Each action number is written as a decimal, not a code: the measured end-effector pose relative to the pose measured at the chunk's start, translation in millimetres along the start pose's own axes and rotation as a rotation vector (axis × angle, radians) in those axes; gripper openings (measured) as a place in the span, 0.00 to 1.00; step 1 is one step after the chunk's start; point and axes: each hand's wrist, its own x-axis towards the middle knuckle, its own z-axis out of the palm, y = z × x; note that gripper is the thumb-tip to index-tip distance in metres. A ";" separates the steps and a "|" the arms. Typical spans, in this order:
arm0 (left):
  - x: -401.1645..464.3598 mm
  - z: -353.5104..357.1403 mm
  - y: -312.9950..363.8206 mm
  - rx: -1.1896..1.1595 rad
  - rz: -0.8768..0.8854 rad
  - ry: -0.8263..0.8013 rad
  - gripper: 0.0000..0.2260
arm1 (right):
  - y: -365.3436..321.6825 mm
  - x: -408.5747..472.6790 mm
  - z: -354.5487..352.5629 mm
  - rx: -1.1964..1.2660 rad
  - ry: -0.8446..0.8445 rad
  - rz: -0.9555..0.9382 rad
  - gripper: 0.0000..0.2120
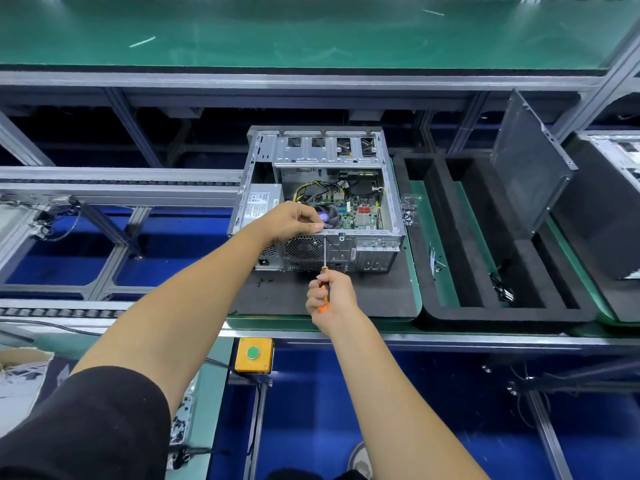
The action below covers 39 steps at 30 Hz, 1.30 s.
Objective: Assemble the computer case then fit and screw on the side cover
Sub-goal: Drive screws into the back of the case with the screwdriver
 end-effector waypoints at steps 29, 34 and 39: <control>-134.1 39.7 -109.9 0.123 -0.439 0.355 0.23 | 106.2 41.8 -27.0 -0.857 0.415 -0.247 0.07; -121.9 48.1 -110.3 0.143 -0.494 0.439 0.20 | 108.0 43.3 -31.2 -0.891 0.475 -0.244 0.08; -120.1 51.4 -116.1 0.163 -0.460 0.458 0.11 | 106.7 44.3 -32.5 -0.971 0.459 -0.237 0.07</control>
